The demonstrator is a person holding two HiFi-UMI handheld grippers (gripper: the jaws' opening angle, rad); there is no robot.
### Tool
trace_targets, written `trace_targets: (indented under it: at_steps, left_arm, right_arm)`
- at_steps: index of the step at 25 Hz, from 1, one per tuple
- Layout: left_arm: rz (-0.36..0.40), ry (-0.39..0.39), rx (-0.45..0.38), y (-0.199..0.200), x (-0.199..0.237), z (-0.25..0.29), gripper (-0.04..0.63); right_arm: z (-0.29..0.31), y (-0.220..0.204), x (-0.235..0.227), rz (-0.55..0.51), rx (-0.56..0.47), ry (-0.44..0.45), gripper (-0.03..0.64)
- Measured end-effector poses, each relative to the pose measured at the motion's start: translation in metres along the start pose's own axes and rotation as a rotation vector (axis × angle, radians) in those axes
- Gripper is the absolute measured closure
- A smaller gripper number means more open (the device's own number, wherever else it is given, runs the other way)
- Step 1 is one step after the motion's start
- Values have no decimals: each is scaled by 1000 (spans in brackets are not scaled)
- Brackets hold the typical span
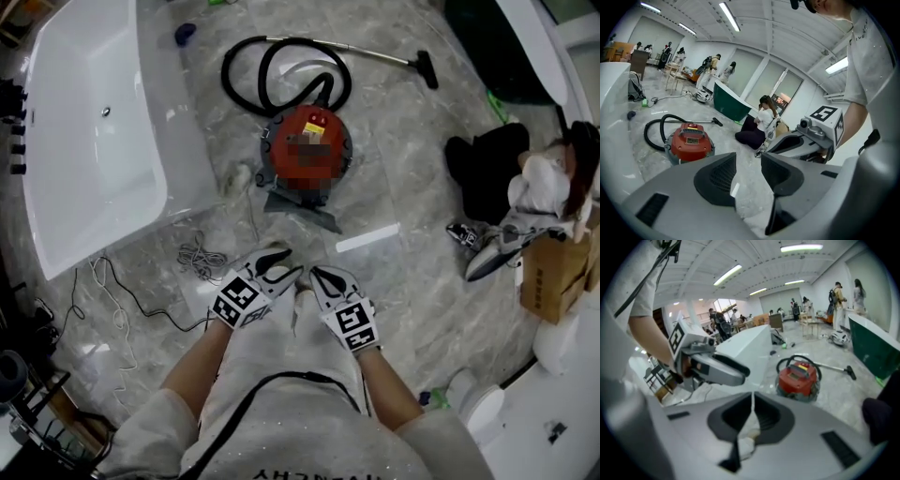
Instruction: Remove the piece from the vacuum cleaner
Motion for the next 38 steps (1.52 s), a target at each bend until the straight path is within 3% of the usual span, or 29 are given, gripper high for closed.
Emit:
trace_targets:
  at_steps: [7, 8, 10, 12, 16, 17, 20, 24, 30, 35, 38]
  left_arm:
    - [65, 188, 97, -27, 61, 24, 428]
    - [92, 217, 139, -31, 69, 30, 443]
    - [174, 277, 218, -41, 85, 42, 554]
    - [245, 322, 248, -45, 98, 51, 555]
    - [317, 395, 286, -47, 128, 68, 554]
    - [324, 404, 303, -49, 136, 74, 546]
    - [325, 422, 361, -58, 160, 92, 413]
    - [407, 456, 464, -71, 196, 116, 273]
    - [570, 440, 612, -101, 217, 142, 249]
    - [645, 485, 648, -119, 235, 150, 250]
    - [678, 508, 628, -118, 245, 156, 250]
  right_arm:
    - [48, -36, -23, -37, 118, 59, 597]
    - [54, -44, -29, -34, 140, 59, 590]
    - [65, -64, -43, -34, 195, 53, 586]
    - [74, -85, -56, -26, 251, 45, 579]
    - [95, -123, -78, -13, 334, 32, 483]
    - [102, -133, -84, -19, 358, 31, 469]
    - [124, -156, -98, -18, 418, 37, 443]
    - [155, -174, -111, -26, 461, 65, 400]
    - [181, -193, -119, -67, 494, 94, 390]
    - [200, -205, -115, -137, 519, 136, 390]
    - [206, -213, -113, -198, 538, 135, 391]
Point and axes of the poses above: the fingertips, and each gripper's own axes: z forward along the fingers, x to its left, y out of its top, the point moved 2 cm from there along -z, backward along the fingers, and after that the axes turned 15 degrees about -z, right-handed, at the moved point
